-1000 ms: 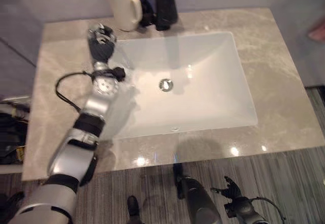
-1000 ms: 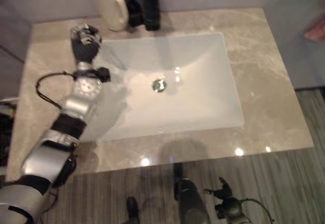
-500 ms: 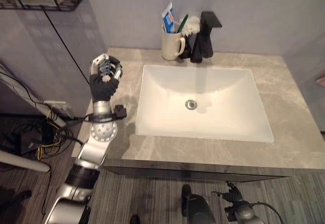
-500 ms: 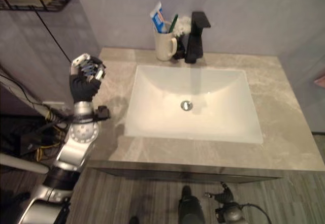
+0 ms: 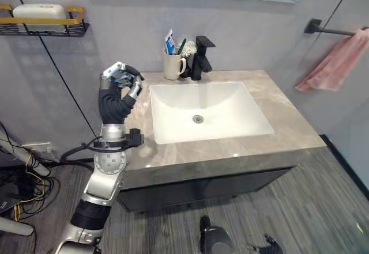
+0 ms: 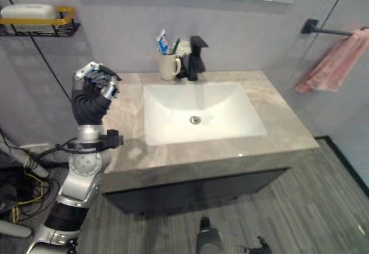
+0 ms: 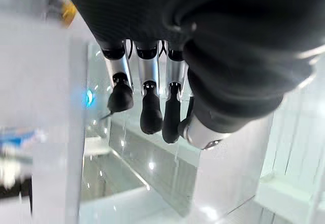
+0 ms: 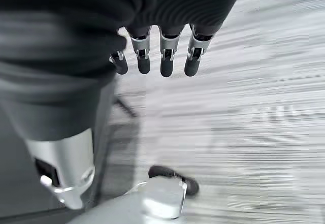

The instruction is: Put brush and paste in cup on sink, flatten towel.

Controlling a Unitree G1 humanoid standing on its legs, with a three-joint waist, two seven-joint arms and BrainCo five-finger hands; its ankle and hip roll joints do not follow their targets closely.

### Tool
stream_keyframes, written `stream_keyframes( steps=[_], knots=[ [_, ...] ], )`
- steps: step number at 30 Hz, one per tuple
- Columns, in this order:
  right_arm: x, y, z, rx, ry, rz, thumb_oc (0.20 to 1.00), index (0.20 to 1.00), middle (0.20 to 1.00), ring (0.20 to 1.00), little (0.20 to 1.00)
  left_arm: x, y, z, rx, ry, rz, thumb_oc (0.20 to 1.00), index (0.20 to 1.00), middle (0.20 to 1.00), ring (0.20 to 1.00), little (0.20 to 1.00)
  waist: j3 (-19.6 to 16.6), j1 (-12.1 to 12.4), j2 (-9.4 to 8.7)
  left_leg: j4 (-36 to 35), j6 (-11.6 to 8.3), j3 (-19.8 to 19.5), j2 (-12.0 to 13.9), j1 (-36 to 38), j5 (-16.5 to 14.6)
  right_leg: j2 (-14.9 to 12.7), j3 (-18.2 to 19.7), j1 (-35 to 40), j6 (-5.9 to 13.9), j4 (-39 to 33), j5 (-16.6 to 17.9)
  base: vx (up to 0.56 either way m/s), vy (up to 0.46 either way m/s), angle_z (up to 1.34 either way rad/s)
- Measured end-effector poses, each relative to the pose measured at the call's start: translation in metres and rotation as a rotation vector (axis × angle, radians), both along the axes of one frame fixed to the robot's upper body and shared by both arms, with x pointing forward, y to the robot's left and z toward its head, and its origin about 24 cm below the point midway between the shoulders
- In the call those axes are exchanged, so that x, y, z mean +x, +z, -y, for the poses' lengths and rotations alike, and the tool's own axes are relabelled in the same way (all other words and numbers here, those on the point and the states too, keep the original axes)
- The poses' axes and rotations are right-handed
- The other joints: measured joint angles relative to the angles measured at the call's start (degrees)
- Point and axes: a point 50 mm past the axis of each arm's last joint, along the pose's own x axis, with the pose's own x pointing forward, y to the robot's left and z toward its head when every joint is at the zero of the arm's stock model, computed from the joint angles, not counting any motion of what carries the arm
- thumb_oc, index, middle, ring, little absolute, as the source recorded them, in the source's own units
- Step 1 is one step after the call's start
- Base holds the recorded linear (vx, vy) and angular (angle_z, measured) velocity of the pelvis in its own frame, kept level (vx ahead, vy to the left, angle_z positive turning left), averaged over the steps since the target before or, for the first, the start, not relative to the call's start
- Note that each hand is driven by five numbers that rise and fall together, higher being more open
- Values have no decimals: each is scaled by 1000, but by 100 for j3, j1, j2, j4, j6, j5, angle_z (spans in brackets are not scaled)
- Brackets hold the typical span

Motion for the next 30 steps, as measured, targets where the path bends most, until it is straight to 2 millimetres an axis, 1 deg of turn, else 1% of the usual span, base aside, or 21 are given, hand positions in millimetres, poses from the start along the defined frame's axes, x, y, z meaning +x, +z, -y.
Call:
stream_keyframes(
  steps=[1, 5, 7, 8, 10, 11, 12, 13, 14, 15, 16, 18, 19, 20, 21, 23, 25, 26, 27, 29, 30],
  knots=[
    [-3, 0, 3, -5, -20, -7, 1000, 1000, 1000, 1000, 1000, -1, 1, 1, -1, -10, 4, 200, 200, 200, 200, 200, -10, 66, 11, -77, -15, 245, 68, 10, 39, -51, -132, 110, 41, 172, -225, -240, -37, -119],
    [4, 0, -1, 12, -50, 22, 1000, 1000, 1000, 1000, 1000, 0, 1, 0, 25, -38, -6, 200, 200, 200, 200, 200, -97, 113, -109, -178, -183, 889, 139, 47, 112, 68, -302, 740, -35, -686, -129, -151, -72, -107],
    [27, 8, 2, 3, -52, 102, 1000, 1000, 1000, 1000, 1000, 1, 2, 5, 47, -63, -6, 200, 200, 200, 200, 200, -135, 78, 76, -415, -52, 1127, 234, 2, 119, 502, -89, 939, 101, -2074, 523, -172, -124, -147],
    [46, 15, 2, -1, -52, 164, 1000, 1000, 1000, 1000, 1000, 5, 6, 14, 62, -97, 2, 200, 200, 200, 200, 200, -63, 18, 237, -558, -257, 1575, 389, 25, 361, 426, -382, 780, -139, -1666, -7, -188, -137, -136],
    [42, 15, 3, -1, -60, 165, 1000, 1000, 1000, 1000, 1000, 5, -3, 23, 73, -137, -35, 200, 200, 200, 200, 200, -136, 127, 272, -503, -284, 2160, 526, 299, 363, -104, -1092, 818, -233, -289, -511, -229, -172, -156],
    [43, 16, 2, 0, -60, 181, 1000, 1000, 1000, 1000, 1000, 5, -7, 25, 76, -142, -49, 200, 200, 200, 200, 200, -175, 227, 283, -380, -321, 2424, 588, 356, 327, -372, -1404, 836, -380, 56, -673, -182, -187, -194],
    [39, 16, 0, 6, -55, 189, 1000, 1000, 1000, 1000, 1000, 7, -17, 21, 87, -127, -92, 200, 200, 200, 200, 200, -349, 418, 166, -240, -326, 2773, 666, 476, 324, -604, -1838, 907, -682, 201, -463, -97, -186, -193],
    [42, 18, -5, 18, -50, 217, 1000, 1000, 1000, 1000, 1000, 7, -26, 13, 96, -97, -135, 200, 200, 200, 200, 200, -431, 467, 91, 238, -320, 2916, 870, 449, 307, -359, -1967, 1002, -943, -123, -476, -145, -321, -235],
    [51, 23, -7, 16, -38, 261, 1000, 1000, 1000, 1000, 1000, 9, -36, 8, 110, -79, -184, 200, 200, 200, 200, 200, -492, 544, -16, 809, -311, 2849, 1033, 149, 197, -242, -1994, 950, -1060, -514, -450, -160, -359, -201],
    [59, 30, -3, 2, -35, 303, 1000, 1000, 1000, 1000, 1000, 10, -41, 8, 103, -82, -216, 272, 272, 272, 272, 272, -528, 534, -52, 421, -429, 2719, 764, 15, 77, -147, -1978, 914, -1062, -876, -448, -148, -387, -166],
    [65, 38, 9, -29, -38, 343, 1000, 1000, 1000, 1000, 1000, 14, -43, 13, 70, -138, -250, 319, 319, 319, 319, 319, -481, 465, 74, -37, -422, 2614, 548, -159, 158, 7, -1904, 885, -1062, -1155, -448, -119, -332, -114],
    [71, 47, 26, -82, -30, 357, 1000, 1000, 1000, 1000, 1000, 17, -55, 21, 20, -218, -334, 523, 523, 523, 523, 523, -422, 456, 371, -257, -470, 2625, 693, -184, 555, 473, -1677, 873, -1070, -1387, -470, -48, -279, -115],
    [74, 50, 24, -84, -14, 381, 1000, 1000, 1000, 1000, 1000, 16, -68, 19, 9, -220, -395, 586, 586, 586, 586, 586, -397, 486, 287, 68, -480, 2565, 800, -176, 569, 572, -1469, 900, -1097, -1475, -443, -18, -173, -134],
    [76, 54, 24, -92, 0, 398, 1000, 1000, 1000, 1000, 1000, 18, -78, 16, 21, -220, -445, 755, 755, 755, 755, 755, -385, 542, 193, 443, -423, 2313, 925, -280, 474, 631, -1298, 925, -1167, -1577, -441, -13, -154, -119],
    [76, 55, 28, -107, 0, 397, 1000, 1000, 1000, 1000, 1000, 18, -86, 17, 19, -227, -486, 1000, 1000, 1000, 1000, 1000, -367, 553, 173, 659, -558, 1920, 1015, -411, 315, 693, -1107, 941, -1214, -1806, -427, -6, -164, -85],
    [86, 63, 38, -138, 10, 422, 1000, 1000, 1000, 1000, 1000, 13, -101, 14, 20, -226, -544, 1000, 1000, 1000, 1000, 1000, -215, 593, 227, 411, -612, 785, 749, -553, 276, 847, -684, 943, -1268, -2108, -223, -52, -225, -99],
    [91, 68, 42, -152, 8, 436, 1000, 1000, 1000, 1000, 1000, 10, -112, 13, 16, -214, -592, 1000, 1000, 1000, 1000, 1000, -165, 611, 331, 264, -573, 434, 612, -619, 421, 941, -498, 916, -1206, -2158, -156, 22, -140, -114],
    [104, 70, 37, -152, 56, 446, 1000, 1000, 1000, 1000, 1000, 3, -130, 1, 41, -153, -654, 1000, 1000, 1000, 1000, 1000, -105, 784, 286, 570, -117, -483, 372, -654, 207, 1028, 129, 682, -1145, -2017, -115, 76, -69, -176],
    [111, 72, 33, -151, 84, 455, 1000, 1000, 1000, 1000, 1000, 0, -141, -7, 47, -119, -704, 1000, 1000, 1000, 1000, 1000, -84, 966, 276, 651, -129, -791, 280, -606, 233, 1000, 402, 610, -1201, -1991, -113, 82, -38, -207],
    [128, 78, 26, -152, 120, 492, 1000, 1000, 1000, 1000, 1000, -9, -183, -23, 77, -51, -899, 1000, 1000, 1000, 1000, 1000, -22, 965, 249, 798, -211, -1099, 40, -897, 125, 801, 505, 703, -1308, -2418, 105, 131, -1, -122],
    [126, 77, 27, -149, 124, 483, 1000, 1000, 1000, 1000, 1000, -13, -200, -25, 83, -25, -981, 1000, 1000, 1000, 1000, 1000, 21, 904, 294, 224, -233, -1103, -101, -888, 198, 739, 505, 736, -1102, -2613, 311, 191, 31, -52]
  ],
)
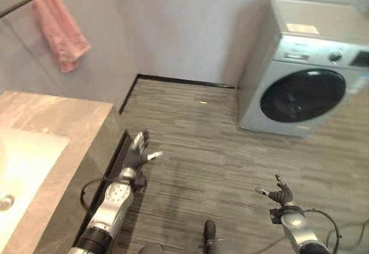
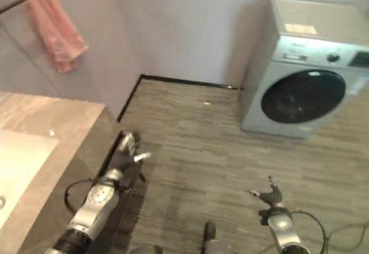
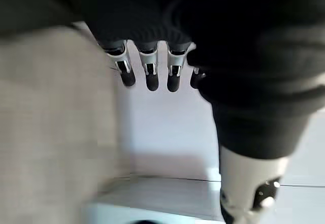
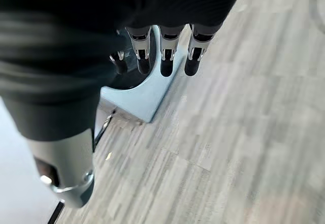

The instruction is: Put brush and paste in cup on sink, flatten towel.

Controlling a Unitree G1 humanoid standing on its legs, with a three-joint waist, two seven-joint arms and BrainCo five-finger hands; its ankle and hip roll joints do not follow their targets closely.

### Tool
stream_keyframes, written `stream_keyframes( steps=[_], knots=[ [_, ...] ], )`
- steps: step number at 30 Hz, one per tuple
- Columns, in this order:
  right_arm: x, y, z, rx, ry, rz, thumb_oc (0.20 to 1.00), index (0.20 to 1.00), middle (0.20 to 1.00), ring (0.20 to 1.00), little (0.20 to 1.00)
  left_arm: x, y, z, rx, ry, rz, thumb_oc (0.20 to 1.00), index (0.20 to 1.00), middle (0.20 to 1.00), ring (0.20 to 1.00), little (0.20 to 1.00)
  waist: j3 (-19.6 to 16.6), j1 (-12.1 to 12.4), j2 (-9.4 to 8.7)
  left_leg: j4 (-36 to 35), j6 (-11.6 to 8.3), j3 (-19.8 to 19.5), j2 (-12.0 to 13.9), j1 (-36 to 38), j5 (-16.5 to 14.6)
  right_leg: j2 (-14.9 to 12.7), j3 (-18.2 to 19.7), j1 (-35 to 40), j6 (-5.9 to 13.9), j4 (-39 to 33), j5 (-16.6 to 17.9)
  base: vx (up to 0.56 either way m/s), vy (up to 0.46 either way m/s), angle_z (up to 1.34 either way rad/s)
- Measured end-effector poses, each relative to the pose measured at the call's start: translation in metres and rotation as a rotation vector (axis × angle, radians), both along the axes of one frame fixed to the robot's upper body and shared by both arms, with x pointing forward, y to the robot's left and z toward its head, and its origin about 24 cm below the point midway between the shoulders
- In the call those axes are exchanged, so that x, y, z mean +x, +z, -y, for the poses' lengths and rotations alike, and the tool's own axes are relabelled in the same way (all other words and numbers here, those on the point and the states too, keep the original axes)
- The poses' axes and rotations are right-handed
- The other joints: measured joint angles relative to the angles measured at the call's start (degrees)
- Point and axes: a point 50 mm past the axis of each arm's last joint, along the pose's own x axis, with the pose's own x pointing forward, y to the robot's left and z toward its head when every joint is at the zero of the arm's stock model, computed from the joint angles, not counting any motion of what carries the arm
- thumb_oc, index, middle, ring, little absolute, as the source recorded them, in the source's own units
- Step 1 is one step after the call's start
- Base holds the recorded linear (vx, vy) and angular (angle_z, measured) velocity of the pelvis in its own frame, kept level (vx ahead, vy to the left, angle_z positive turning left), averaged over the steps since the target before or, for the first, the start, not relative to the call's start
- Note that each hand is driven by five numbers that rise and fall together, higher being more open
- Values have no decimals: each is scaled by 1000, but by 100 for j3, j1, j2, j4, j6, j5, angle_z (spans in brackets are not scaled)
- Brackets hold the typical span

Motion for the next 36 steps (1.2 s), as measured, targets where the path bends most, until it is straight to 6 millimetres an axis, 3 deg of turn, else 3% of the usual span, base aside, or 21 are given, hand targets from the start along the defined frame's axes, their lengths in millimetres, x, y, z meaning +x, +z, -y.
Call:
stream_keyframes(
  steps=[1, 2, 3, 4, 5, 6, 10, 13, 16, 17, 20, 22, 24, 26, 27, 28, 30, 33, 34, 35, 36],
  knots=[
    [-3, -1, 3, -4, 2, -14, 1000, 1000, 1000, 1000, 1000, -3, -7, 2, 3, 7, -27, 1000, 1000, 1000, 1000, 1000, 38, -35, 183, -304, -36, -66, 72, 4, 157, 113, -15, 8, 154, -114, 100, 195, 44, -57],
    [-4, -5, -1, 10, 7, -29, 1000, 1000, 1000, 1000, 1000, -10, -19, -2, 14, 35, -71, 1000, 1000, 1000, 1000, 1000, 95, 47, 231, -283, -140, 48, 145, 48, 287, 163, 23, 66, 245, -88, 144, 104, 23, -63],
    [-5, -8, -5, 17, 16, -43, 1000, 1000, 1000, 1000, 1000, -15, -29, -5, 28, 56, -114, 1000, 1000, 1000, 1000, 1000, 150, 101, 312, -289, -144, 189, 225, 103, 274, 212, -24, -4, 240, 183, -6, 91, 41, -91],
    [-8, -13, -12, 40, 28, -61, 1000, 1000, 1000, 1000, 1000, -30, -46, -11, 48, 84, -202, 1000, 1000, 1000, 1000, 1000, 167, 130, 352, -310, -118, 357, 285, 180, 236, 245, -45, -156, 253, 1104, -390, 87, 72, -65],
    [-10, -15, -13, 47, 30, -69, 1000, 1000, 1000, 1000, 1000, -35, -49, -13, 56, 88, -218, 1000, 1000, 1000, 1000, 1000, 159, 111, 307, -305, -115, 370, 224, 212, 232, 213, -102, -159, 256, 1335, -636, 167, 137, -48],
    [-16, -20, -14, 57, 17, -94, 1000, 1000, 1000, 1000, 1000, -42, -58, -17, 96, 99, -254, 1000, 1000, 1000, 1000, 1000, 177, 84, 211, -274, -106, 379, 90, 234, 259, 118, -91, -31, 302, 1154, -826, 128, 111, -13],
    [-31, -38, -24, 116, -26, -169, 1000, 1000, 1000, 1000, 1000, -71, -96, -28, 197, 134, -461, 1000, 1000, 1000, 1000, 1000, 139, 91, 258, -346, -13, 343, 33, 453, 216, 171, 58, 375, 331, 535, -551, 142, 150, -21],
    [-38, -44, -28, 157, -56, -196, 1000, 1000, 1000, 1000, 1000, -74, -99, -28, 222, 128, -484, 1000, 1000, 1000, 1000, 1000, 141, 91, 246, -301, 110, 357, -114, 465, 138, 99, 90, 407, 447, 632, -528, 116, 176, -3],
    [-35, -43, -29, 175, -57, -185, 1000, 1000, 1000, 1000, 1000, -68, -94, -27, 221, 128, -456, 1000, 1000, 1000, 1000, 1000, 133, 84, 229, -103, 212, 377, -150, 377, 56, -99, 76, 139, 553, 1235, -753, 97, 169, 7],
    [-36, -43, -29, 182, -63, -182, 1000, 1000, 1000, 1000, 1000, -64, -92, -26, 223, 131, -439, 1000, 1000, 1000, 1000, 1000, 162, 75, 193, 62, 285, 356, -276, 269, -102, -140, 60, -32, 589, 1575, -732, 123, 205, -7],
    [-17, -35, -36, 197, -43, -131, 1000, 1000, 1000, 1000, 1000, -60, -91, -26, 242, 150, -437, 1000, 1000, 1000, 1000, 1000, 384, 124, 213, 381, 418, 389, -200, 207, -276, -411, -111, -942, 959, 3344, -585, 223, 196, -27],
    [-19, -36, -42, 218, -41, -126, 1000, 1000, 1000, 1000, 1000, -68, -97, -27, 239, 161, -477, 1000, 1000, 1000, 1000, 1000, 418, 53, 190, 503, 437, 449, -213, 342, -458, -541, -312, -1374, 1008, 4062, -624, 297, 27, -21],
    [-25, -39, -41, 219, -48, -139, 1000, 1000, 1000, 1000, 1000, -71, -98, -28, 241, 166, -484, 1000, 1000, 1000, 1000, 1000, 387, 39, 136, 457, 466, 453, -207, 410, -447, -424, -300, -1366, 1002, 3740, -628, 399, -73, -2],
    [-27, -39, -41, 230, -58, -136, 1000, 1000, 1000, 1000, 1000, -76, -101, -31, 244, 176, -505, 1000, 1000, 1000, 1000, 1000, 308, -16, 45, 225, 368, 627, -189, 488, -417, -557, -778, -1273, 740, 2714, -799, 337, -114, -9],
    [-27, -39, -41, 234, -62, -134, 1000, 1000, 1000, 1000, 1000, -76, -102, -31, 245, 179, -510, 1000, 1000, 1000, 1000, 1000, 298, -24, 28, 151, 348, 697, -188, 495, -404, -653, -946, -1256, 702, 2183, -822, 321, -109, -14],
    [-25, -39, -42, 236, -61, -131, 1000, 1000, 1000, 1000, 1000, -78, -103, -32, 246, 186, -515, 1000, 1000, 1000, 1000, 1000, 274, -44, -12, 136, 327, 707, -179, 507, -423, -704, -930, -1265, 708, 1812, -790, 416, -134, -22],
    [-27, -40, -44, 242, -63, -135, 1000, 1000, 1000, 1000, 1000, -79, -105, -34, 254, 204, -527, 1000, 1000, 1000, 1000, 1000, 273, -154, -14, -26, 169, 684, -137, 649, -522, -781, -595, -1353, 906, 1144, -604, 411, -141, -15],
    [-37, -45, -43, 243, -77, -167, 1000, 1000, 1000, 1000, 1000, -75, -103, -34, 263, 204, -516, 1000, 1000, 1000, 1000, 1000, 200, -311, -73, -105, -219, 468, 94, 995, -757, -757, -457, -1058, 898, 769, -163, 508, -192, 31],
    [-44, -47, -38, 233, -90, -187, 1000, 1000, 1000, 1000, 1000, -72, -102, -30, 263, 183, -508, 1000, 1000, 1000, 1000, 1000, 139, -396, 29, -93, -335, 202, 318, 1127, -805, -549, -460, -965, 736, 999, 166, 405, -213, 59],
    [-46, -45, -30, 213, -93, -191, 1000, 1000, 1000, 1000, 1000, -70, -101, -27, 264, 169, -495, 1000, 1000, 1000, 1000, 1000, 26, -357, 226, 1, -369, -122, 702, 1183, -802, -134, -474, -961, 401, 1242, -73, 539, -349, 19],
    [-34, -39, -28, 207, -80, -160, 1000, 1000, 1000, 1000, 1000, -73, -101, -32, 268, 186, -502, 1000, 1000, 1000, 1000, 1000, 20, -312, 265, 355, -564, -204, 860, 1069, -634, 46, -491, -918, 282, 1362, -248, 498, -424, -7]
  ],
)
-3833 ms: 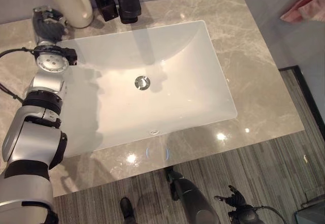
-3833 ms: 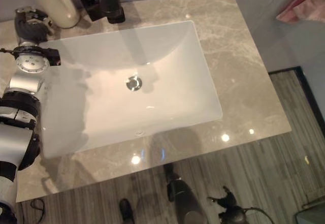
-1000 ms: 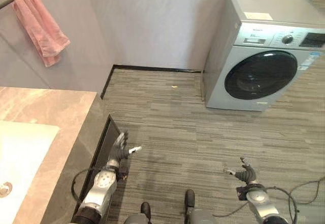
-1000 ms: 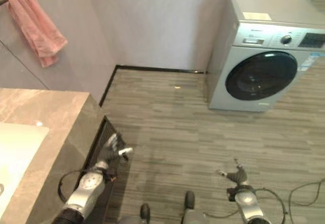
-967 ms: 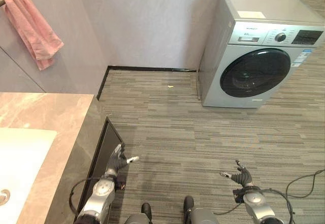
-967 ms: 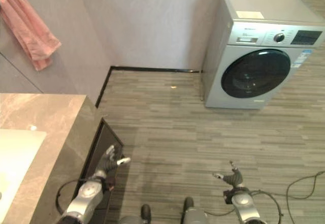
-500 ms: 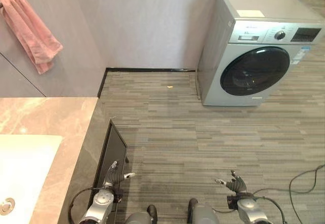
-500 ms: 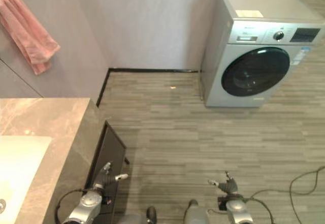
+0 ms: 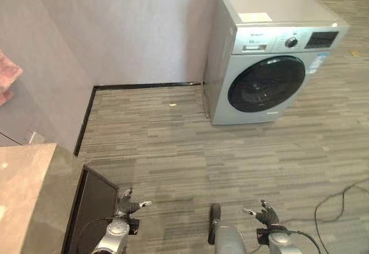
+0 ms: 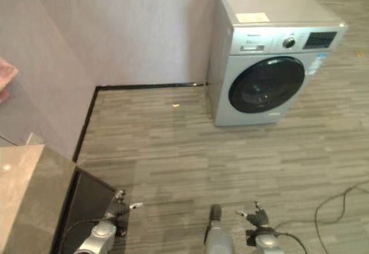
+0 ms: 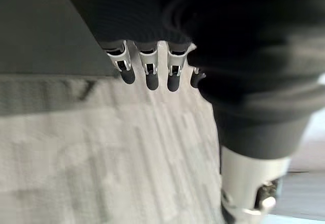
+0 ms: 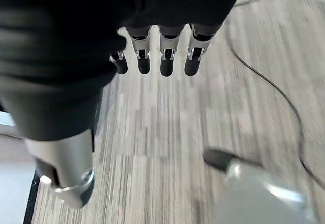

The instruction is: Put brush and paste in cup on sink, flatten towel.

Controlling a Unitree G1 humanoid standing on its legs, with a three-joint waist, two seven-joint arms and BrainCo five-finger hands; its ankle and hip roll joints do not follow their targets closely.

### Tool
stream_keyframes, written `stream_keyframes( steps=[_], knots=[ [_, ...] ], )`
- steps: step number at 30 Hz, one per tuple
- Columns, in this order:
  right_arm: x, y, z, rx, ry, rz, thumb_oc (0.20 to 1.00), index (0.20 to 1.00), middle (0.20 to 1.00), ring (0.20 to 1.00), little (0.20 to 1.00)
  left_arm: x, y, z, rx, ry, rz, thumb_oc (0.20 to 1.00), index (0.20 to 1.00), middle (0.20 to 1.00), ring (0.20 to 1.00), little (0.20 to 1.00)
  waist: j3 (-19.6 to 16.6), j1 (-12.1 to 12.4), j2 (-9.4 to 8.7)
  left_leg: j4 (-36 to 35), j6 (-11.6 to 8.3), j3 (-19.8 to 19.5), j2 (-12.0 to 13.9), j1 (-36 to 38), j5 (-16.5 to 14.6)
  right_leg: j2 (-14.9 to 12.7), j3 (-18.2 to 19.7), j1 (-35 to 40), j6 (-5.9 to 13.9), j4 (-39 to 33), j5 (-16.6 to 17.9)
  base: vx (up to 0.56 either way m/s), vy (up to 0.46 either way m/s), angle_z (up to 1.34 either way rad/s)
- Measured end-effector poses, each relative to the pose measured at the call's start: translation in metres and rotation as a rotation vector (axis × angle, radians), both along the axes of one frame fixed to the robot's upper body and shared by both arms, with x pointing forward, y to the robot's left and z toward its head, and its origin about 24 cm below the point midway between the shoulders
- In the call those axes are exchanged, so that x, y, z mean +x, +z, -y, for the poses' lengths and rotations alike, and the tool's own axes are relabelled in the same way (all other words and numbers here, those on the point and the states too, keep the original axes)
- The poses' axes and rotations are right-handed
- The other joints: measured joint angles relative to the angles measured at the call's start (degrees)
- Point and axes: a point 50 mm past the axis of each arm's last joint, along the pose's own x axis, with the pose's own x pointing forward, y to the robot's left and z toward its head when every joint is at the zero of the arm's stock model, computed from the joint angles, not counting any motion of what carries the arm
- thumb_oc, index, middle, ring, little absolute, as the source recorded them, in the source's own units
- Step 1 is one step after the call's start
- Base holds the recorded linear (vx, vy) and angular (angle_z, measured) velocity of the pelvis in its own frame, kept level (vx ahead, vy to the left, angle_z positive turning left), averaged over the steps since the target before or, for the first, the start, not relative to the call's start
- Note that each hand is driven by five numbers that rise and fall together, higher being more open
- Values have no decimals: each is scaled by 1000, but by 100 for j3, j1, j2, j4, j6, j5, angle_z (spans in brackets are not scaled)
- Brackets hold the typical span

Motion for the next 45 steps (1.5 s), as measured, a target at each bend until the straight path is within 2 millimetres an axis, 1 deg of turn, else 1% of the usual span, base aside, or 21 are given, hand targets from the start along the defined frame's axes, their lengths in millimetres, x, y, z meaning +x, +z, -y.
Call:
stream_keyframes(
  steps=[2, 4, 5, 7, 11, 14, 15, 18, 19, 20, 22, 26, 28, 29, 32, 34, 36, 37, 40, 41, 45],
  knots=[
    [4, 3, 6, -16, -1, 9, 1000, 1000, 1000, 1000, 1000, 7, 1, -7, 12, 29, -1, 1000, 1000, 1000, 1000, 1000, -29, -27, -131, 1792, -281, -272, 80, -906, 404, 128, -171, 192, -175, -133, -162, 326, -377, 4],
    [5, 4, 8, -25, 3, 13, 1000, 1000, 1000, 1000, 1000, 10, 4, -11, 28, 23, 8, 1000, 1000, 1000, 1000, 1000, 34, 168, -245, 3192, -214, -410, 85, -1516, 1011, 243, -143, 509, -431, -369, -159, 430, -366, -16],
    [6, 6, 9, -28, 6, 17, 1000, 1000, 1000, 1000, 1000, 11, 4, -10, 26, 25, 6, 1000, 1000, 1000, 1000, 1000, 98, 276, -296, 3771, -202, -457, 59, -1915, 1966, 323, -136, 802, -601, -536, -376, 498, -242, -5],
    [2, 3, 6, -23, 6, 5, 1000, 1000, 1000, 1000, 1000, 14, 7, -13, 34, 25, 19, 1000, 1000, 1000, 1000, 1000, 208, 309, -505, 3948, -122, -274, 11, -2373, 1482, 265, -238, 1131, -617, -760, -533, 342, -92, 37],
    [3, 6, 11, -42, 12, 15, 1000, 1000, 1000, 1000, 1000, 23, 12, -11, 37, 18, 45, 1000, 1000, 1000, 1000, 1000, 388, 389, -454, 1620, 16, 1165, 26, -2975, 1264, 335, -615, 1611, -583, -1328, -449, 430, -4, 36],
    [5, 9, 9, -53, 46, 28, 1000, 1000, 1000, 1000, 1000, 19, 11, -16, 55, 18, 32, 1000, 1000, 1000, 1000, 1000, 477, 468, -300, 57, -78, 1196, -106, -2909, 1408, 540, -695, 2049, -431, -1559, -598, 594, 55, 9],
    [7, 11, 8, -61, 61, 43, 1000, 1000, 1000, 1000, 1000, 19, 11, -18, 62, 16, 29, 1000, 1000, 1000, 1000, 1000, 493, 435, -291, -430, -86, 1593, -132, -2839, 1515, 580, -759, 2281, -330, -1714, -653, 498, 69, 5],
    [8, 14, 7, -78, 95, 49, 1000, 1000, 1000, 1000, 1000, 19, 15, -16, 71, -10, 49, 1000, 1000, 1000, 1000, 1000, 472, 399, -245, -861, 142, 2605, -113, -2385, 1506, 606, -714, 2705, 29, -1685, -1012, 625, 130, 0],
    [5, 12, 5, -81, 111, 37, 1000, 1000, 1000, 1000, 1000, 18, 15, -17, 76, -12, 49, 1000, 1000, 1000, 1000, 1000, 442, 412, -269, -988, 624, 2562, -153, -2240, 1969, 558, -643, 2790, 157, -1587, -1146, 663, 214, -39],
    [6, 8, -1, -71, 129, 21, 1000, 1000, 1000, 1000, 1000, 20, 18, -20, 87, -8, 59, 1000, 1000, 1000, 1000, 1000, 388, 534, -494, -838, 690, 2417, -344, -2203, 1985, 253, -448, 2677, 293, -1194, -1342, 494, 197, -53],
    [8, 8, -8, -57, 154, 29, 1000, 1000, 1000, 1000, 1000, 21, 18, -22, 85, 5, 64, 1000, 1000, 1000, 1000, 1000, 359, 568, -561, -758, 1011, 2441, -486, -2061, 1903, -3, -380, 2481, 440, -484, -1450, 284, 208, -22],
    [2, 4, -16, -27, 154, 22, 1000, 1000, 1000, 1000, 1000, 31, 26, -22, 93, -1, 106, 1000, 1000, 1000, 1000, 1000, 314, 545, -684, -727, 1164, 2168, -1058, -1533, 1328, -797, 152, 1630, 977, 2512, -1203, 412, 281, 45],
    [6, 6, -20, -19, 163, 40, 1000, 1000, 1000, 1000, 1000, 33, 30, -24, 124, -29, 115, 1000, 1000, 1000, 1000, 1000, 346, 533, -643, -716, 1282, 1940, -1153, -1435, 1210, -848, 375, 1195, 984, 3388, -1035, 285, 73, 54],
    [14, 10, -24, -16, 182, 67, 1000, 1000, 1000, 1000, 1000, 39, 34, -24, 145, -42, 131, 1000, 1000, 1000, 1000, 1000, 440, 575, -506, -763, 1288, 1760, -1075, -1339, 1105, -572, 544, 658, 844, 3648, -1163, 324, 60, 62],
    [24, 18, -31, -1, 222, 116, 1000, 1000, 1000, 1000, 1000, 32, 31, -29, 163, -38, 113, 1000, 1000, 1000, 1000, 1000, 500, 511, -415, -809, 1279, 1618, -1007, -1072, 1125, -366, 634, 116, 737, 3141, -1329, 361, -24, 49],
    [25, 21, -33, -2, 242, 130, 1000, 1000, 1000, 1000, 1000, 27, 28, -24, 153, -50, 104, 1000, 1000, 1000, 1000, 1000, 499, 433, -374, -710, 1193, 1049, -1038, -1036, 850, -394, 393, -105, 596, 2059, -1164, 579, -159, 93],
    [21, 19, -33, -2, 245, 117, 1000, 1000, 1000, 1000, 1000, 33, 31, -19, 146, -60, 122, 1000, 1000, 1000, 1000, 1000, 526, 318, -396, -650, 1131, 525, -1028, -1081, 850, -179, 787, -191, 620, 968, -1045, 549, -222, 139],
    [15, 16, -31, -4, 241, 101, 1000, 1000, 1000, 1000, 1000, 35, 29, -16, 138, -63, 113, 1000, 1000, 1000, 1000, 1000, 569, 172, -310, -622, 1008, 132, -938, -1091, 844, 143, 1470, 25, 588, -48, -897, 528, -272, 183],
    [-5, 6, -30, 7, 222, 44, 1000, 1000, 1000, 1000, 1000, 38, 30, -18, 170, -83, 111, 1000, 1000, 1000, 1000, 1000, 476, -45, -545, -598, 649, -846, -1051, -1069, 771, 65, 1774, 289, 627, -899, -201, 383, -279, 189],
    [-10, 3, -28, 8, 219, 21, 1000, 1000, 1000, 1000, 1000, 35, 28, -18, 167, -76, 105, 1000, 1000, 1000, 1000, 1000, 464, -26, -558, -611, 640, -1130, -1002, -1016, 701, 98, 1643, 347, 418, -681, 155, 285, -272, 173],
    [-7, 6, -12, -34, 224, 8, 1000, 1000, 1000, 1000, 1000, 31, 21, -8, 104, -33, 97, 1000, 1000, 1000, 1000, 1000, 247, 63, -253, -167, 456, -959, -600, -1409, 828, 383, 736, 487, -21, -836, -38, 184, -198, 111]
  ],
)
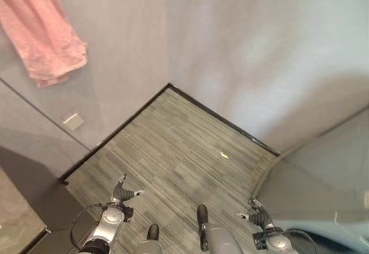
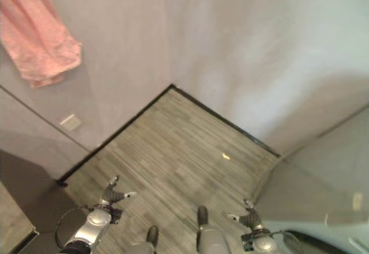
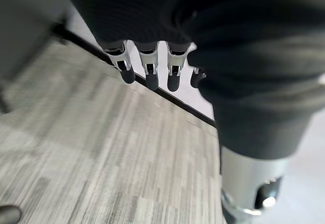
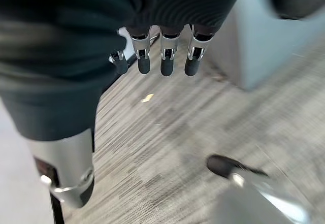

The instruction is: Put brush and paste in cup on sink, flatten towel.

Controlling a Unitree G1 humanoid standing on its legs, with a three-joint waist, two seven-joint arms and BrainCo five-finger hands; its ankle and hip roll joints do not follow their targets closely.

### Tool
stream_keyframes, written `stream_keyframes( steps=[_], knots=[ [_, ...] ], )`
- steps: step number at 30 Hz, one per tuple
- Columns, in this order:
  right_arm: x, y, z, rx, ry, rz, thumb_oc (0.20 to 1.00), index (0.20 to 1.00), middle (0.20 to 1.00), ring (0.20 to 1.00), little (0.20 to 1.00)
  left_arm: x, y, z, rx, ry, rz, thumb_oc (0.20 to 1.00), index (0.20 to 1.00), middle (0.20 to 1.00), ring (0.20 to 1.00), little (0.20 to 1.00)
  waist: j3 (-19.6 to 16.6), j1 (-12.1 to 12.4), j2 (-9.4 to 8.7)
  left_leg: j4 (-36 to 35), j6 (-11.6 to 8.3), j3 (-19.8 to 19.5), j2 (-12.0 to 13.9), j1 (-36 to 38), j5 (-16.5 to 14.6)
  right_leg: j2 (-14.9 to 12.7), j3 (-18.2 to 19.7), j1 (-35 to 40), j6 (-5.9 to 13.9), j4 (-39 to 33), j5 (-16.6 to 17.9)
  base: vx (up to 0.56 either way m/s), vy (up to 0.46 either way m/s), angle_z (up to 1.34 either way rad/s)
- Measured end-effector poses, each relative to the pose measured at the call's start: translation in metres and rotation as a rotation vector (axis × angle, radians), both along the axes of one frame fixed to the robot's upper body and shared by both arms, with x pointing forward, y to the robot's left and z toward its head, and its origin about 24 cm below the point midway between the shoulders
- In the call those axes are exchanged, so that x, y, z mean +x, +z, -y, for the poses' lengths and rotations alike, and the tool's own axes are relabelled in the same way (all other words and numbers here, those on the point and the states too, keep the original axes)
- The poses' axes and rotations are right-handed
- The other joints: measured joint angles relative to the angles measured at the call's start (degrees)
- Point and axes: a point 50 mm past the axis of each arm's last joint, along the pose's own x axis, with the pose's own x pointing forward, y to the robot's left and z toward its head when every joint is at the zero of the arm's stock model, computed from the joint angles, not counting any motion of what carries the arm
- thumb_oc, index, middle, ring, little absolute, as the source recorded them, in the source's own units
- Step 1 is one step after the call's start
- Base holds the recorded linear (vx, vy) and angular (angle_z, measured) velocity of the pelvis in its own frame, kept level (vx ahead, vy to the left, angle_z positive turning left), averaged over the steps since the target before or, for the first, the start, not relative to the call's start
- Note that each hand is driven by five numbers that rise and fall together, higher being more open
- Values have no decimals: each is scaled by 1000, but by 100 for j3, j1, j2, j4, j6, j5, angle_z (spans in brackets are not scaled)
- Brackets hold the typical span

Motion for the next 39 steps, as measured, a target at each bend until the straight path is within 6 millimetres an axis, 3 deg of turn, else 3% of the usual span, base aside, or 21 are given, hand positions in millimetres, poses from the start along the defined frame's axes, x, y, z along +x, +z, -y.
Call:
stream_keyframes(
  steps=[1, 2, 5, 9, 12, 15, 16, 17, 19, 20, 22, 23, 25, 26, 28, 30, 31, 33, 35, 37, 39],
  knots=[
    [6, 4, 3, -6, -8, 22, 1000, 1000, 1000, 1000, 1000, 2, 1, 0, -16, 12, 8, 1000, 1000, 1000, 1000, 1000, 14, -22, -67, 205, -390, 162, -11, -239, 316, -60, -291, 92, -102, -73, -15, 206, -228, 111],
    [10, 7, 6, -9, -16, 39, 1000, 1000, 1000, 1000, 1000, 0, 0, -1, -28, 25, 4, 1000, 1000, 1000, 1000, 1000, 31, 11, -105, 338, -446, 415, -21, -438, 546, -84, -453, 187, -120, -142, -44, 150, -153, 112],
    [10, 8, 9, -6, -38, 44, 1000, 1000, 1000, 1000, 1000, 3, 2, -1, -40, 42, 17, 1000, 1000, 1000, 1000, 1000, 80, 30, -215, 479, -372, 1476, 51, -776, 709, -167, -945, 436, -298, -537, -138, 252, -54, 92],
    [12, 7, 3, -4, -33, 46, 1000, 1000, 1000, 1000, 1000, -6, -5, -5, -46, 74, -14, 1000, 1000, 1000, 1000, 1000, 121, 44, -129, -326, -411, 2177, 185, -884, 770, -53, -1185, 669, -378, -893, -129, 323, 53, 46],
    [17, 8, -1, -20, 2, 50, 1000, 1000, 1000, 1000, 1000, -13, -11, -8, -47, 103, -47, 1000, 1000, 1000, 1000, 1000, 237, 147, -70, -1226, -713, 2601, 547, -964, 998, -6, -1198, 867, -266, -938, -265, 380, 105, 6],
    [9, 4, 6, -57, 17, 10, 1000, 1000, 1000, 1000, 1000, -21, -16, -5, -77, 139, -63, 1000, 1000, 1000, 1000, 1000, 197, 214, 141, -1294, -704, 2950, 721, -1045, 1181, -45, -1171, 1418, 45, -938, -591, 629, 211, -19],
    [3, 1, 8, -77, 31, -15, 1000, 1000, 1000, 1000, 1000, -30, -20, -6, -78, 148, -84, 1000, 1000, 1000, 1000, 1000, 115, 299, 297, -1317, -567, 2872, 778, -854, 1310, -24, -1044, 1633, 253, -939, -705, 541, 201, -65],
    [2, -3, 3, -69, 39, -31, 1000, 1000, 1000, 1000, 1000, -34, -21, -12, -72, 167, -90, 1000, 1000, 1000, 1000, 1000, 101, 426, 167, -1285, -238, 2729, 603, -666, 1569, -190, -825, 1754, 288, -936, -789, 472, 215, -87],
    [-8, -10, -14, -36, 71, -55, 1000, 1000, 1000, 1000, 1000, -33, -15, -25, -41, 180, -71, 1000, 1000, 1000, 1000, 1000, -56, 510, -166, -1033, 107, 2921, 248, -550, 1216, -632, -675, 1766, 327, -641, -717, 398, 343, -35],
    [-6, -9, -17, -30, 78, -47, 1000, 1000, 1000, 1000, 1000, -24, -8, -27, -21, 157, -39, 1000, 1000, 1000, 1000, 1000, -69, 520, -191, -858, 195, 2921, 145, -552, 991, -732, -643, 1645, 432, -252, -628, 306, 327, 13],
    [-1, -8, -19, -27, 83, -34, 1000, 1000, 1000, 1000, 1000, -17, -1, -28, -2, 133, -11, 1000, 1000, 1000, 1000, 1000, -57, 520, -163, -748, 277, 2939, 133, -511, 904, -883, -607, 1453, 527, 301, -659, 186, 280, 4],
    [5, -3, -22, -17, 87, 2, 1000, 1000, 1000, 1000, 1000, -13, 4, -31, 23, 110, 10, 1000, 1000, 1000, 1000, 1000, -56, 519, -165, -690, 446, 2948, -4, -295, 761, -1070, -366, 1169, 616, 1232, -609, 361, 492, 8],
    [16, 5, -24, -15, 92, 51, 1000, 1000, 1000, 1000, 1000, -11, 5, -28, 36, 75, 11, 1000, 1000, 1000, 1000, 1000, 5, 471, -51, -714, 528, 2916, -165, 85, 417, -1259, -35, 598, 724, 2832, -201, 412, 396, 17],
    [20, 7, -25, -10, 93, 66, 1000, 1000, 1000, 1000, 1000, -10, 5, -26, 38, 63, 9, 1000, 1000, 1000, 1000, 1000, 31, 363, 9, -775, 496, 2753, -173, 202, 351, -1182, 277, 319, 875, 3361, -288, 232, 153, 32],
    [25, 11, -29, 6, 93, 88, 1000, 1000, 1000, 1000, 1000, -6, 7, -25, 40, 59, 16, 1000, 1000, 1000, 1000, 1000, 81, 311, 52, -920, 562, 2630, -196, 393, 305, -974, 455, -208, 781, 3713, -897, 204, 82, 38],
    [27, 13, -30, 16, 89, 104, 1000, 1000, 1000, 1000, 1000, -9, 4, -22, 28, 65, 6, 1000, 1000, 1000, 1000, 1000, 134, 247, 145, -1009, 592, 2502, -189, 646, 278, -811, 53, -454, 638, 2922, -1052, 328, 7, 45],
    [28, 15, -29, 20, 87, 114, 1000, 1000, 1000, 1000, 1000, -8, 3, -18, 15, 63, 10, 1000, 1000, 1000, 1000, 1000, 124, 116, 170, -1028, 586, 2285, -184, 674, 222, -628, 127, -569, 631, 2458, -1044, 484, -83, 89],
    [26, 15, -27, 29, 74, 116, 1000, 1000, 1000, 1000, 1000, -7, 1, -14, 2, 67, 3, 1000, 1000, 1000, 1000, 1000, 136, -37, 135, -1163, 500, 1955, -185, 828, 187, -327, 539, -655, 654, 1100, -692, 472, -108, 94],
    [23, 16, -26, 42, 59, 118, 1000, 1000, 1000, 1000, 1000, -14, -6, -12, -9, 79, -28, 1000, 1000, 1000, 1000, 1000, 74, -125, 7, -1273, 338, 1664, -217, 1014, 131, -349, 554, -563, 714, -54, -103, 305, -93, 79],
    [13, 10, -24, 45, 41, 87, 1000, 1000, 1000, 1000, 1000, -25, -11, -14, -6, 83, -54, 1000, 1000, 1000, 1000, 1000, -74, -157, -240, -1270, 36, 1339, -273, 1185, -37, -443, 425, -400, 623, -209, 327, 319, -118, 88],
    [3, 10, -6, 19, -12, 73, 1000, 1000, 1000, 1000, 1000, -28, -14, -2, -29, 50, -57, 1000, 1000, 1000, 1000, 1000, -182, -181, -77, -1225, -67, 1022, 40, 1250, -121, -156, 286, -142, 455, -251, 477, 395, -171, 84]
  ],
)
